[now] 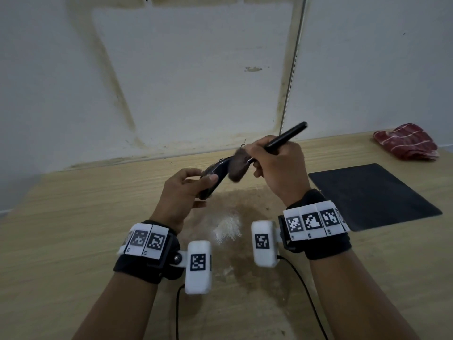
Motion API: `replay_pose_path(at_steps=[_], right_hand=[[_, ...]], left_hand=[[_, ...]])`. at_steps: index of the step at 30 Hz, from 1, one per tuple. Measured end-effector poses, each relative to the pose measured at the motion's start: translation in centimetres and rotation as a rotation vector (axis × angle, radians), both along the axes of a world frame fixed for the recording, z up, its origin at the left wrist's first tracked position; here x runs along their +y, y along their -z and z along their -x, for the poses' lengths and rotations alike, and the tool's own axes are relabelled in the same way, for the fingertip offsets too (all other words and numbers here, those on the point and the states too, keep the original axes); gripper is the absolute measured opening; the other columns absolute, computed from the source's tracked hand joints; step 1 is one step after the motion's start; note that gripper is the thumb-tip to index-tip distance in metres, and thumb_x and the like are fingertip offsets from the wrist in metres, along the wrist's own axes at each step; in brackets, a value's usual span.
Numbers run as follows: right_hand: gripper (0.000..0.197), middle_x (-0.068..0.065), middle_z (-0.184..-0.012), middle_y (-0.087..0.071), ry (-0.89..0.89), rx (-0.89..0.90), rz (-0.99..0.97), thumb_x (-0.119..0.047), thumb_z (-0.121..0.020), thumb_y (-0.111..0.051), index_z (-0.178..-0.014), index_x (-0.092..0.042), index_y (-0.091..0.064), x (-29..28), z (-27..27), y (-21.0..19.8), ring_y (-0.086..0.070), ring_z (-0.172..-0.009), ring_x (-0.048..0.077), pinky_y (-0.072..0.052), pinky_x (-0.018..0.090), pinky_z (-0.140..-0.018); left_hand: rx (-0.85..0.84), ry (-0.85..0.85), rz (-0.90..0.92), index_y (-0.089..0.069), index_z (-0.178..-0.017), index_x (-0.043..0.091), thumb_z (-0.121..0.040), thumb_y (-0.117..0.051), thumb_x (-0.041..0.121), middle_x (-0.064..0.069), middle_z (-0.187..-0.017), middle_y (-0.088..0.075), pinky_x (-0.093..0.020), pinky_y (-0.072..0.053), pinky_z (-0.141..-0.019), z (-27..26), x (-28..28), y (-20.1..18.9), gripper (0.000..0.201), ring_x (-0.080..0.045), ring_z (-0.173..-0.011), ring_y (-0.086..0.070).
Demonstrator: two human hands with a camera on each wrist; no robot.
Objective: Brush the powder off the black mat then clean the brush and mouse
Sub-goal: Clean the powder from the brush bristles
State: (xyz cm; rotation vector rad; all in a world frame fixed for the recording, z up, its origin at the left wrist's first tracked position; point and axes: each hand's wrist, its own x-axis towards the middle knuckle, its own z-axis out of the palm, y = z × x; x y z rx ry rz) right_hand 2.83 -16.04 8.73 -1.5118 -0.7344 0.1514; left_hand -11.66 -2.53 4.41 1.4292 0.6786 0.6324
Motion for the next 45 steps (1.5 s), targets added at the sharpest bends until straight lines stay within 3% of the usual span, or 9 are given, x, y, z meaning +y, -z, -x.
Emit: replay_pose_path(at_steps=[4,9,13,19,26,34,38,43,45], right_hand=[[0.012,-0.001,-0.073,-0.074,0.107,-0.031,-0.016,-0.029,-0.095,-0.065,-0.091,-0.021,-0.074,0.0,-0.2,0.1,-0.065,-0.046,0.011,-0.048,0.019,-0.048],[0.012,0.0,-0.089,-0.076,0.074,-0.043,-0.006,-0.027,-0.097,-0.063,-0.104,-0.025,-0.071,0.2,0.1,0.6,-0.07,-0.055,0.011,-0.049,0.018,-0.048],[0.01,-0.003,-0.088,-0.076,0.003,-0.012,0.061,-0.027,-0.096,-0.063,-0.103,-0.028,-0.07,0.4,0.2,1.2,-0.074,-0.065,0.015,-0.058,0.029,-0.058],[0.008,-0.001,-0.092,-0.076,-0.062,-0.01,0.141,-0.03,-0.095,-0.064,-0.096,-0.033,-0.072,0.6,0.1,1.6,-0.076,-0.078,0.021,-0.063,0.038,-0.069],[0.014,0.01,-0.088,-0.075,-0.186,0.013,0.032,-0.015,-0.096,-0.063,-0.104,-0.015,-0.075,0.2,0.5,0.7,-0.072,-0.064,0.021,-0.058,0.036,-0.064],[0.013,0.008,-0.07,-0.069,-0.365,-0.071,0.066,-0.005,-0.091,-0.064,-0.085,-0.006,-0.076,-0.4,0.9,0.4,-0.063,-0.06,0.013,-0.053,0.026,-0.056],[0.018,0.023,-0.072,-0.068,-0.282,-0.043,-0.041,-0.014,-0.082,-0.061,-0.077,-0.002,-0.074,-0.7,0.3,0.2,-0.058,-0.058,0.016,-0.046,0.024,-0.052],[0.016,0.025,-0.08,-0.068,-0.402,-0.097,-0.056,-0.015,-0.085,-0.062,-0.089,-0.008,-0.075,-0.4,0.7,0.0,-0.06,-0.065,0.031,-0.052,0.03,-0.058],[0.016,0.018,-0.073,-0.068,-0.424,-0.097,0.037,-0.016,-0.082,-0.062,-0.083,-0.008,-0.076,-0.3,0.7,0.2,-0.06,-0.062,0.026,-0.051,0.028,-0.057]], left_hand=[[-0.019,-0.046,-0.104,-0.063,-0.118,0.018,-0.072,-0.087,0.022,-0.01,-0.105,-0.071,-0.043,-0.058,-0.075,-0.1,-0.2,0.0,0.052,-0.027,-0.092,-0.071],[-0.042,-0.047,-0.212,-0.064,-0.119,0.021,-0.061,-0.092,0.014,-0.006,-0.112,-0.066,-0.04,-0.061,-0.067,-0.2,-0.7,0.0,0.065,-0.026,-0.092,-0.071],[-0.101,-0.03,-0.196,-0.064,-0.118,0.012,-0.058,-0.09,0.002,-0.003,-0.118,-0.062,-0.032,-0.059,-0.06,-0.2,-1.1,0.0,0.067,-0.022,-0.089,-0.073],[-0.161,0.014,-0.236,-0.064,-0.114,0.009,-0.054,-0.088,-0.011,-0.006,-0.115,-0.066,-0.028,-0.059,-0.069,-0.2,-0.9,0.1,0.068,-0.023,-0.098,-0.071],[-0.098,-0.014,-0.561,-0.06,-0.111,0.03,-0.052,-0.089,0.012,-0.003,-0.12,-0.06,-0.029,-0.059,-0.078,-0.4,-0.7,0.4,0.068,-0.018,-0.104,-0.064],[-0.033,-0.017,-0.882,-0.055,-0.112,0.03,-0.06,-0.091,0.008,0.003,-0.115,-0.051,-0.024,-0.055,-0.079,-0.4,-1.0,0.2,0.067,-0.007,-0.1,-0.055],[0.006,0.009,-0.852,-0.056,-0.112,0.029,-0.059,-0.089,0.004,0.005,-0.116,-0.05,-0.034,-0.058,-0.083,-0.2,-0.8,0.0,0.068,-0.007,-0.102,-0.057],[0.003,0.008,-0.777,-0.054,-0.117,0.026,-0.059,-0.092,0.013,0.005,-0.12,-0.052,-0.036,-0.059,-0.083,-0.3,-0.8,-0.4,0.071,-0.01,-0.104,-0.058],[-0.008,0.014,-0.757,-0.057,-0.118,0.022,-0.059,-0.093,0.018,0.005,-0.121,-0.055,-0.037,-0.058,-0.084,-0.2,-0.6,-0.2,0.07,-0.013,-0.105,-0.059]])
